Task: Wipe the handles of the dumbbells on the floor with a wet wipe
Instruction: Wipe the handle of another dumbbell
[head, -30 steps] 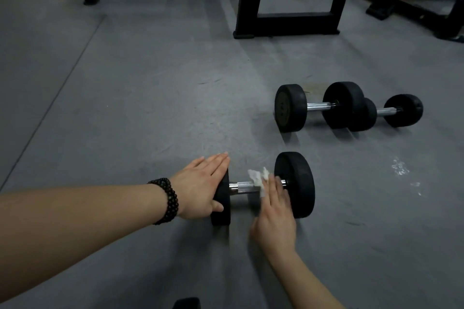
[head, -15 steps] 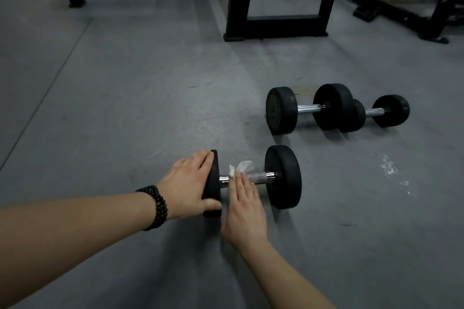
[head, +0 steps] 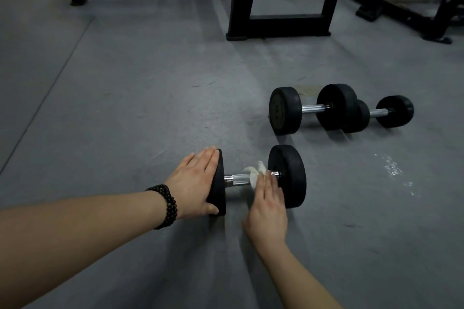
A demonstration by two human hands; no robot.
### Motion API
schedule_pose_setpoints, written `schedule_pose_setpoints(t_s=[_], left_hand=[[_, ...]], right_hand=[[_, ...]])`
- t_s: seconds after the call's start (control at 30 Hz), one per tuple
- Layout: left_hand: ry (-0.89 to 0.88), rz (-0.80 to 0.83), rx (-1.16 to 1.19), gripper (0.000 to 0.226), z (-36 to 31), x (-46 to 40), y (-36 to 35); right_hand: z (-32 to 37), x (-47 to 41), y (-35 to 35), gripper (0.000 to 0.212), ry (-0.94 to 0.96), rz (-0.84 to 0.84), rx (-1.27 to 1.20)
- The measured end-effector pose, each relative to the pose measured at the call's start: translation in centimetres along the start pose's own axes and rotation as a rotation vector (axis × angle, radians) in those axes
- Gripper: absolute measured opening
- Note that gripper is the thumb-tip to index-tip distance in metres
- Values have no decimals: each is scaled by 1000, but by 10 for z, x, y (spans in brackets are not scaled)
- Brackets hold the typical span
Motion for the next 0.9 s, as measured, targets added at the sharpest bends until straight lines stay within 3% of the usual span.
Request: schedule_pose_setpoints(t_s=[0.13, 0.3, 0.4, 0.6, 0.7, 0.8, 0.9], left_hand=[[27, 27, 8, 144, -3, -2, 3], [35, 49, 31, 148, 2, -7, 9], [28, 77, 47, 146, 4, -12, 12], [-48, 14, 129, 126, 21, -17, 33], [-62, -51, 229, 104, 20, -20, 30], [-72, -31, 233, 98, 25, -31, 23], [-73, 3, 222, 96, 33, -42, 21]], right_hand=[[34, 8, -10, 91, 201, 41, 87], [6, -3, 0, 96, -64, -6, -20], [37, 0, -10, 104, 107, 65, 8], [14, -24, 15, 86, -88, 3, 16], [19, -36, 11, 89, -29, -48, 52], [16, -43, 7, 97, 70, 18, 116], [11, -65, 15, 86, 51, 7, 93]])
Point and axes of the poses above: each hand's wrist, its own x-axis away from the middle knuckle, its own y-axis out of the back of the hand, z = x × y, the point moved 5 cm from there along -x, towards the middle knuckle, and after that the axes turned 15 degrees about z, right-handed, at the moved point
